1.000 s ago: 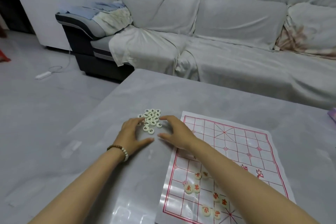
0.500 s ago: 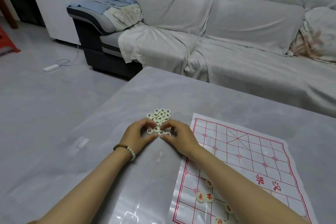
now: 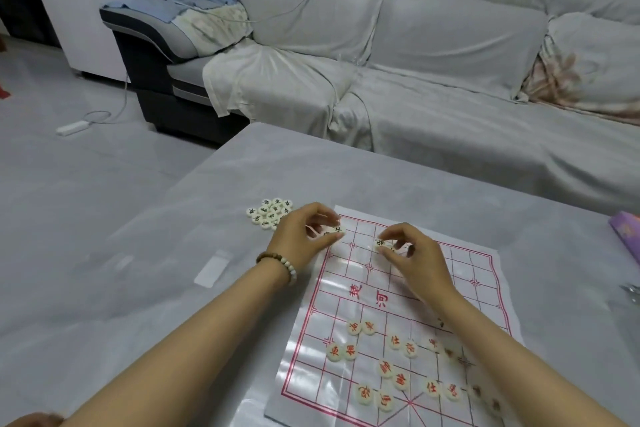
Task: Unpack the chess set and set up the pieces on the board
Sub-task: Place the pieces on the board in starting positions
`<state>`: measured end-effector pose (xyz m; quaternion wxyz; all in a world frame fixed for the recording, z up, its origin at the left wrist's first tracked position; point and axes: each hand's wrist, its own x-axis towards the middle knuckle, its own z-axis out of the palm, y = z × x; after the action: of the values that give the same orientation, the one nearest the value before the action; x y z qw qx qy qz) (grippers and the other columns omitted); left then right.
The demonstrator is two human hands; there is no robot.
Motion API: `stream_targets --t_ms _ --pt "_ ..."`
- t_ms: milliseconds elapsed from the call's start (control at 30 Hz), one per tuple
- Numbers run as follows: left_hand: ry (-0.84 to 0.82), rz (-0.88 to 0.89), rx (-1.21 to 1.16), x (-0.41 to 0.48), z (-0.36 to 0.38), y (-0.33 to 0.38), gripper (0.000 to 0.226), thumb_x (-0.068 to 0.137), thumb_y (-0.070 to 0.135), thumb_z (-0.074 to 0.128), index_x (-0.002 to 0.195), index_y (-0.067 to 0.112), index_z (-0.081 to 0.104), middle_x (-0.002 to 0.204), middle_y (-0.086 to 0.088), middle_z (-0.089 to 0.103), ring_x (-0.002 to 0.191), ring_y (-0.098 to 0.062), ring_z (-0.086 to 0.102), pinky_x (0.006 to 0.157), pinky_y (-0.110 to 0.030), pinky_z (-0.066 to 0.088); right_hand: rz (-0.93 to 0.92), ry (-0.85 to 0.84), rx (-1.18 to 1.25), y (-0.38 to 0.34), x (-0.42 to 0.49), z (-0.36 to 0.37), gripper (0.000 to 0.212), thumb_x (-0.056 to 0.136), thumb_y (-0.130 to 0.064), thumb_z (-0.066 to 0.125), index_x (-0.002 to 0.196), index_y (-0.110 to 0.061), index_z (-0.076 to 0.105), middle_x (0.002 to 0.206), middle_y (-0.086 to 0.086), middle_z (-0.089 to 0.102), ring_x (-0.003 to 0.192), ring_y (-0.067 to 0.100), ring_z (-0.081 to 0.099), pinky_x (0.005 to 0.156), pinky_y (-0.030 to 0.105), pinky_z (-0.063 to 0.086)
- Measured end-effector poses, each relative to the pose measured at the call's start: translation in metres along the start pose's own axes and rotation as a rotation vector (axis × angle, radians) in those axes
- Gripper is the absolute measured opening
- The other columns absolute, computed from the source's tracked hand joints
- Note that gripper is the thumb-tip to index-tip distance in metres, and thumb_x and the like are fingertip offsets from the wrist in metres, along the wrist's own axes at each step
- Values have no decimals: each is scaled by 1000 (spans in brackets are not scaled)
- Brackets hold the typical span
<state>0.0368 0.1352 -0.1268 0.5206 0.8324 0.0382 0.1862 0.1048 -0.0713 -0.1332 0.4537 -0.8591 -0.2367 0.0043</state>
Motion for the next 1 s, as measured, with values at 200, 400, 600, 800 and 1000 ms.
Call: stream_targets --t_ms 200,400,600,800,1000 --pt "-144 -73 65 15 87 19 23 74 19 77 91 24 62 91 9 69 86 -11 62 76 -23 52 113 98 -36 39 -22 -44 15 81 -18 72 89 -28 64 90 -18 65 84 3 56 68 13 39" --pt "-238 -92 242 6 111 16 30 78 26 73 105 25 61 104 9 64 95 -8 58 86 -23 49 149 27 -87 48 -28 -43 22 82 -22 72 101 -25 62 101 -12 62 91 3 54 79 12 43" --pt "-134 -18 394 7 41 1 38 83 35 66 118 22 58 122 3 57 116 -14 48 97 -27 36 10 -11 -190 21 -18 -26 28 85 -26 67 111 -29 59 119 -13 57 109 8 50 99 28 37" --pt "176 -177 556 0 -47 -55 66 80 38 68 134 8 41 134 -12 46 124 -31 38 105 -39 31 -134 -175 -150 -26 10 44 36 87 -25 65 120 -25 55 129 -9 52 120 10 46 106 32 35" --pt "135 -229 572 -2 -71 -84 85 76 54 66 141 12 31 146 -9 35 135 -25 29 112 -34 23 -205 -346 -159 -54 44 106 54 85 -21 65 135 -18 44 144 -1 40 131 16 39 102 18 25"
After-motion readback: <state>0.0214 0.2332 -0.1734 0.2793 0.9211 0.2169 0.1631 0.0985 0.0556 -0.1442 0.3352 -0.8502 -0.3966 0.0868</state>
